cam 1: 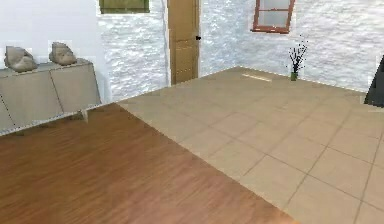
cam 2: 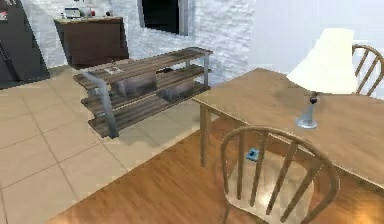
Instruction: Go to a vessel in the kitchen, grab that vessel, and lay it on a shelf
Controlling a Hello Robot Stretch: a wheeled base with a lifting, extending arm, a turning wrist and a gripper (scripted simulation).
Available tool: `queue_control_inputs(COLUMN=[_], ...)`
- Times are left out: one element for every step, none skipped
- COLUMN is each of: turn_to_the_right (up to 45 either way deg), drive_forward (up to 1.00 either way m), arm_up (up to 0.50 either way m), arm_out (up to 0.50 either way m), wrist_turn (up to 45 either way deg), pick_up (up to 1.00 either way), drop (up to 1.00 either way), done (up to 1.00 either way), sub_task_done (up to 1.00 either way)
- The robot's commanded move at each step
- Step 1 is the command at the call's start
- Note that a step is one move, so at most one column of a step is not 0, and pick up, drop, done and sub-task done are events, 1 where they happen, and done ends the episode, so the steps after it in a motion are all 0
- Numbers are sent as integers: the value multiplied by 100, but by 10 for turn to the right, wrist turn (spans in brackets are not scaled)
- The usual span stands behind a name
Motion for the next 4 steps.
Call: queue_control_inputs(turn_to_the_right=[450,0,0,30], drive_forward=[0,100,100,0], arm_up=[0,0,0,0], arm_out=[0,0,0,0], wrist_turn=[0,0,0,0], pick_up=[0,0,0,0], drop=[0,0,0,0], done=[0,0,0,0], sub_task_done=[0,0,0,0])
